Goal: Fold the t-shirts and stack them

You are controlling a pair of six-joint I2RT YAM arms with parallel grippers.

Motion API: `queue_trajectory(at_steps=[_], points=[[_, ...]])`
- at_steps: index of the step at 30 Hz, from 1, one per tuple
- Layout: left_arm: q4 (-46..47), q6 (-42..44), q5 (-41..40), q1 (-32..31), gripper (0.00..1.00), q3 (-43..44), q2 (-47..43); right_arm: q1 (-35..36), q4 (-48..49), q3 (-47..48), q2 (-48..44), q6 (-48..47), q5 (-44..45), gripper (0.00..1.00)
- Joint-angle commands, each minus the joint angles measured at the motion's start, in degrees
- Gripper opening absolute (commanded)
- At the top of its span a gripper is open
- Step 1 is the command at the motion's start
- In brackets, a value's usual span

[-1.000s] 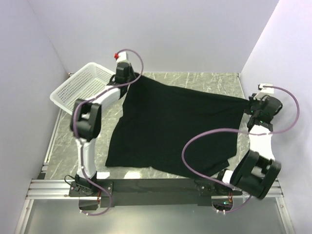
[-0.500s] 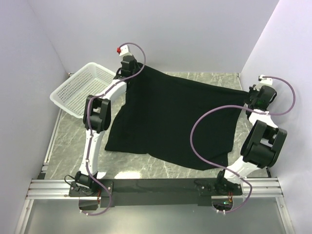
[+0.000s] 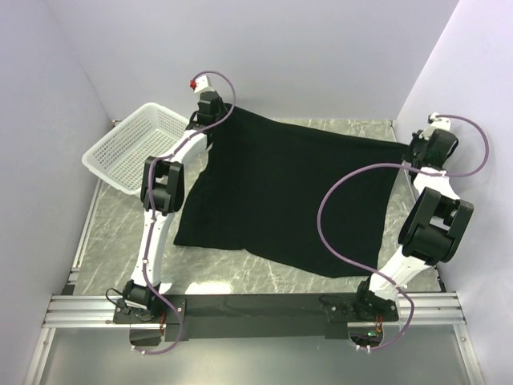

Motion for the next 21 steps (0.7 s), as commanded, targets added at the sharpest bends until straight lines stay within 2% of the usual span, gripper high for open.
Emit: queue_trajectory(at_steps=[1,8,11,21], points=[[5.8,1.4,0.3,0.6,0.01,3.9,-0.3,-0.8,0.0,5.8,0.8,2.1,5.0,0.0],[3.9,0.7,-4.1,0.6,0.01,8.8,2.9,-1.3,0.2,6.3,1.2,2.3,14.4,0.0],[4.1,-0.1,-2.4,0.6,0.01,9.4,3.7,-1.5,0.6,4.7,1.1,1.2,13.3,0.0],[7.9,0.2,3.7,1.0,0.01,5.4,2.5,-1.8,-4.0,3.8,0.9,-1.3,0.3,0.0]])
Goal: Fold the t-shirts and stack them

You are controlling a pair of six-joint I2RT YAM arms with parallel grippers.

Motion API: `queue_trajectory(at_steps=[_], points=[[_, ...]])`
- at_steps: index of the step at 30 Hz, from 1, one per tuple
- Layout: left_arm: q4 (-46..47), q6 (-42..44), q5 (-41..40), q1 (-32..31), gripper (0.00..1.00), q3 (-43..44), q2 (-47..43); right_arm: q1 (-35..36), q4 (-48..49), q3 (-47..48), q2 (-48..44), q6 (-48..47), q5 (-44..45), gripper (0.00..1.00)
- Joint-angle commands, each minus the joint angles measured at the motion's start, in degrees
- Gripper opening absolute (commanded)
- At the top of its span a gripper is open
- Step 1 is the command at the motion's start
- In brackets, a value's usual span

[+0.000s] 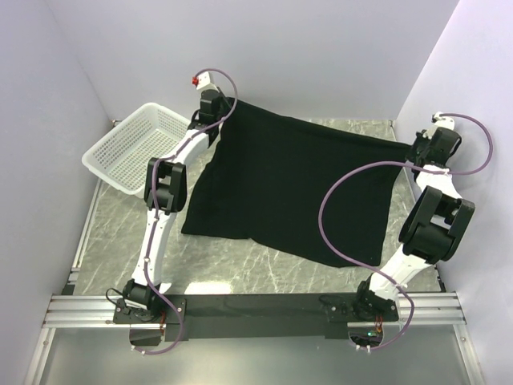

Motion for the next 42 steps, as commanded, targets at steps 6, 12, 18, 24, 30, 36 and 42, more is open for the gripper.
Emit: queue_trajectory(at_steps=[6,12,18,24,30,36,42], points=[[4.7,0.5,1.8,1.3,0.01,-2.5,-2.3,-2.6,-4.0,1.7,-0.6,-4.3,-9.9,0.0],[5.1,1.4,2.1,1.4,0.01,-5.8,-3.9,-4.5,-11.2,4.7,1.7,-8.2,-17.6,0.0],[6.8,3.0,3.9,1.4,0.01,-7.4,-5.3,-5.2,-13.9,5.9,3.2,-10.2,-22.6,0.0],[8.2,5.8,4.6,1.6,0.01,-9.4,-7.5,-5.1,-17.2,7.6,4.4,-13.0,-28.5,0.0],[9.1,7.2,5.1,2.0,0.01,-12.1,-9.6,-5.0,-19.7,7.1,4.1,-16.5,-29.3,0.0],[9.2,8.9,4.3,2.4,0.01,-15.3,-11.4,-5.3,-17.5,5.5,2.5,-17.8,-23.3,0.0],[9.4,10.1,4.4,2.7,0.01,-17.5,-12.5,-5.6,-15.3,5.4,2.7,-16.8,-19.4,0.0]])
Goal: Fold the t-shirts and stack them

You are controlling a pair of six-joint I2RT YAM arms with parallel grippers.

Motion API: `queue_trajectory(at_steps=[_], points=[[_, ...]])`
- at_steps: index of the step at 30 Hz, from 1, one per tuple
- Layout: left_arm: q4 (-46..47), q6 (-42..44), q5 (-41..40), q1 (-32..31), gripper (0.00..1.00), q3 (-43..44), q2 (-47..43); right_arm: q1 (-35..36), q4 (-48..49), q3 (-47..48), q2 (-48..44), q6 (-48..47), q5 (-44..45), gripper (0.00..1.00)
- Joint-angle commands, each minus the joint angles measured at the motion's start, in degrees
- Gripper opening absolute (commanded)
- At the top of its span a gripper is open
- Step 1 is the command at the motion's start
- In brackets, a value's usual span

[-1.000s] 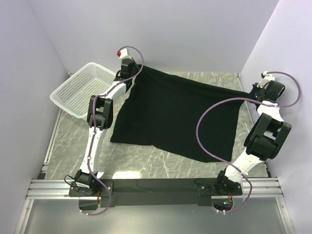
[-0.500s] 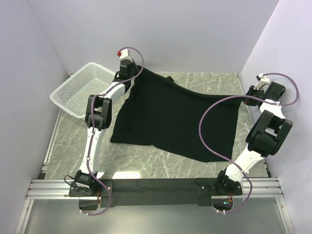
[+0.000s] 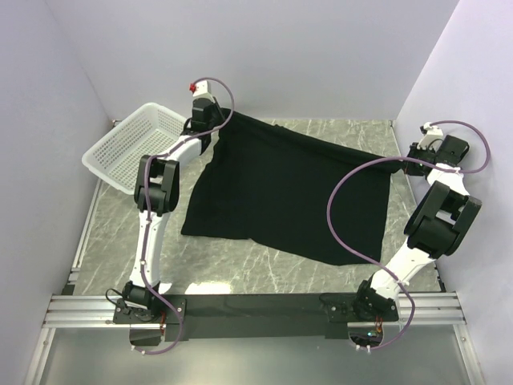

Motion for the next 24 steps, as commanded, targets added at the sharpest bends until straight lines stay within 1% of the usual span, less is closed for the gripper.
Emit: queue_trajectory(at_steps=[1,9,12,18,24], points=[[3.4,2.1,-0.3,0.8,0.01,-1.2,-5.2,-0.5,3.4,0.2,-1.8,-0.3,3.0,0.0],[7.2,5.2,2.2,0.8,0.01,-4.4,-7.3,-0.5,3.8,1.9,-0.9,-0.8,2.9,0.0],[8.9,6.9,3.5,0.8,0.01,-7.0,-8.5,-0.7,3.8,1.8,-1.4,-1.2,2.3,0.0],[16.3,12.2,7.8,0.9,0.01,-14.9,-12.2,-1.4,2.6,2.0,-1.8,-2.9,1.0,0.0],[16.0,14.5,10.9,1.6,0.01,-16.2,-13.3,-2.0,0.8,2.3,-1.8,-5.5,-1.0,0.0]])
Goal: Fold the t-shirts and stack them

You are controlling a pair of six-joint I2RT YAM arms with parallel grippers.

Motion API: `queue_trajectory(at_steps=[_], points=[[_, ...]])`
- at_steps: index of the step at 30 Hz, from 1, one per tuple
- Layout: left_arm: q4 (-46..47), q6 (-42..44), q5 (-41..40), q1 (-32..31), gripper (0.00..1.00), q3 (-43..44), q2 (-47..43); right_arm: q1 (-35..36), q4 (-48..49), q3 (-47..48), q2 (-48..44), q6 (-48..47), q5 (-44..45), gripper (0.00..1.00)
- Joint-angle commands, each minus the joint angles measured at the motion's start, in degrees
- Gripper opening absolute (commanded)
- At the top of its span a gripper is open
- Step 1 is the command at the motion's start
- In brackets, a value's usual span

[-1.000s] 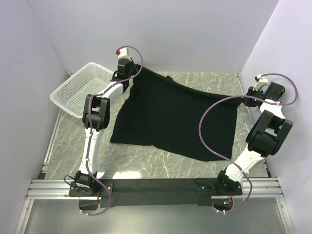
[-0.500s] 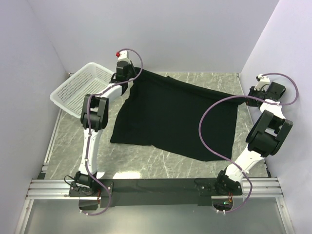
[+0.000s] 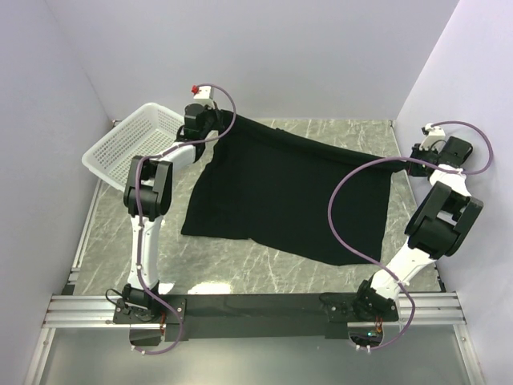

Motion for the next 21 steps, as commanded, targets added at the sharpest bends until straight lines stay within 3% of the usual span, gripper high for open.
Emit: queue_trajectory(at_steps=[1,15,21], points=[[4.2,3.0,3.0,1.0,0.01,-0.9,-4.6,-1.0,0.3,2.3,-1.9,-2.6,-1.1,0.0],[2.0,5.5,4.9,1.1,0.01,-2.6,-5.3,1.0,-1.0,3.0,0.4,-6.5,0.7,0.0],[-0.9,4.9,-0.4,1.1,0.01,2.7,-2.4,4.7,8.9,2.5,2.4,-0.5,14.2,0.0]])
